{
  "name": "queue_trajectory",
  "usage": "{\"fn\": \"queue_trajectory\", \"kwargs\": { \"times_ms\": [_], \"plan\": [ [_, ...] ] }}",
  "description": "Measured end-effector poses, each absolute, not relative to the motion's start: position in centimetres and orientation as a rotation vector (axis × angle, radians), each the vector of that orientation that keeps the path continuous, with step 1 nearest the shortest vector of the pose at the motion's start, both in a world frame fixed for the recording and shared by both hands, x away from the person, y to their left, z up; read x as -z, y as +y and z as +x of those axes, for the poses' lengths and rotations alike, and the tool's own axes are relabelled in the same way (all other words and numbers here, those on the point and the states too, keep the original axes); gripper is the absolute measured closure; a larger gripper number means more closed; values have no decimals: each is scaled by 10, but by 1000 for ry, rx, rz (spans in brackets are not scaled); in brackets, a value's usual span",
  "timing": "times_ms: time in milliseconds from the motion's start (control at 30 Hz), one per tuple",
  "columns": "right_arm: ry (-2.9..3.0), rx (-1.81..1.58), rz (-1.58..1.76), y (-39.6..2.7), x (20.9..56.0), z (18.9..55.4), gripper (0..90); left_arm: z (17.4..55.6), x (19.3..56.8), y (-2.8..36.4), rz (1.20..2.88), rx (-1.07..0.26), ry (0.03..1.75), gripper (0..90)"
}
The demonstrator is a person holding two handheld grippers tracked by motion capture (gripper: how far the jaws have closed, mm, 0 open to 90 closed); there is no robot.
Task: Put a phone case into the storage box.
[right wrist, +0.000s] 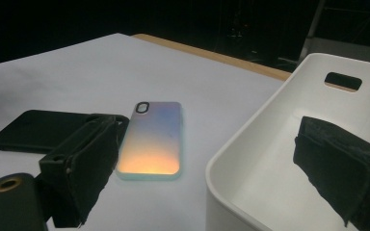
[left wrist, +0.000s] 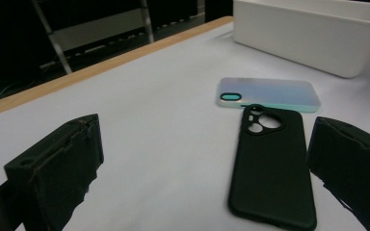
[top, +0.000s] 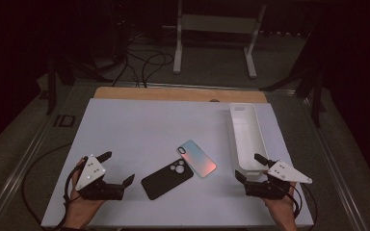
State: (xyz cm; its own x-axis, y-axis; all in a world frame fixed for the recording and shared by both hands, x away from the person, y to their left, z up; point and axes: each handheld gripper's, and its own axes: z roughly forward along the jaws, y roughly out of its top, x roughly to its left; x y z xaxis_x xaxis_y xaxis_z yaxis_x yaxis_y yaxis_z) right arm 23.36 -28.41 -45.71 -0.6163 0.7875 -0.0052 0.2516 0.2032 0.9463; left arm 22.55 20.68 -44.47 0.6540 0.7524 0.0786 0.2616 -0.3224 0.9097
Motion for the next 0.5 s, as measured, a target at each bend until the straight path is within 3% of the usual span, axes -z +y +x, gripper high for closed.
{"fn": "queue_trajectory", "kwargs": {
  "times_ms": [500],
  "plan": [
    [2004,-1403,952,-275,449,235,85,230,442,199,1879,-610,790,0]
  ]
}}
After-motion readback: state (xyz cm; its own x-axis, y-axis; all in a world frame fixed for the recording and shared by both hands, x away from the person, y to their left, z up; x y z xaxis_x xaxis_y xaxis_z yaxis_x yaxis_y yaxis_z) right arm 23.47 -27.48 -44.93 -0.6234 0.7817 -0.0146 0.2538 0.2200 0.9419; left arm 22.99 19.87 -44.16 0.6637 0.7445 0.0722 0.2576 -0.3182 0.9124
